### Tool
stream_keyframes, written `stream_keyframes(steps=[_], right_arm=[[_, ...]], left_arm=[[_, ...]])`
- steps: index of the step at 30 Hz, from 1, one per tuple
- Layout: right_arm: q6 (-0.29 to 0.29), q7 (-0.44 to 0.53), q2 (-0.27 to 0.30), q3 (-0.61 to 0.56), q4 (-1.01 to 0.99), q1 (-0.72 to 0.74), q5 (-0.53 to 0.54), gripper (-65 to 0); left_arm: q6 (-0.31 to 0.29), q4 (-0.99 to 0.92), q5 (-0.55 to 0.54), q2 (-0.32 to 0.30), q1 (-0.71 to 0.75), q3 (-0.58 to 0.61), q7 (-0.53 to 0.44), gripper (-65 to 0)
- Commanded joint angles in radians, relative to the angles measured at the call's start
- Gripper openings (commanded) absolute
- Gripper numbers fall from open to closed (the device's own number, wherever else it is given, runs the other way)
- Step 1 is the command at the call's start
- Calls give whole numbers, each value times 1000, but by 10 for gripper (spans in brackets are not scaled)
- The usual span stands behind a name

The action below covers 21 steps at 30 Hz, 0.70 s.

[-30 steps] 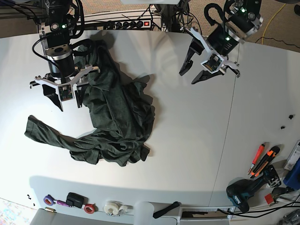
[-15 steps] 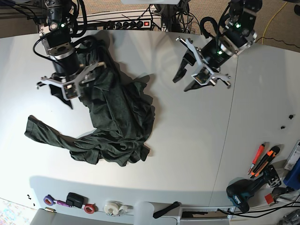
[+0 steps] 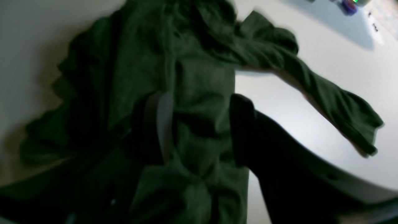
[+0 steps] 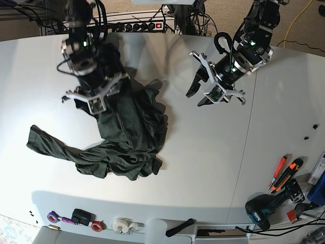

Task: Layout the t-shirt on the table in an organized manner, then fold the t-shirt properly
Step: 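Drag the held shirt away from the sleeve with the right gripper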

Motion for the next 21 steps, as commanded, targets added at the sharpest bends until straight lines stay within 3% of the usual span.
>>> stream_keyframes(steps=[1, 4, 14, 21], right_arm=[[-21, 29, -2, 2, -6, 27, 4, -355], [-53, 34, -22, 2, -62, 80, 5, -355], [-51, 35, -55, -14, -253, 216, 12, -355], [-50, 47, -58, -121, -268, 233, 11, -355]], left_arm=[[0, 19, -11, -3, -7, -3, -26, -403], [0, 19, -11, -3, -7, -3, -26, -403], [0, 19, -11, -3, -7, -3, -26, -403], [0, 19, -11, -3, -7, -3, -26, -403]])
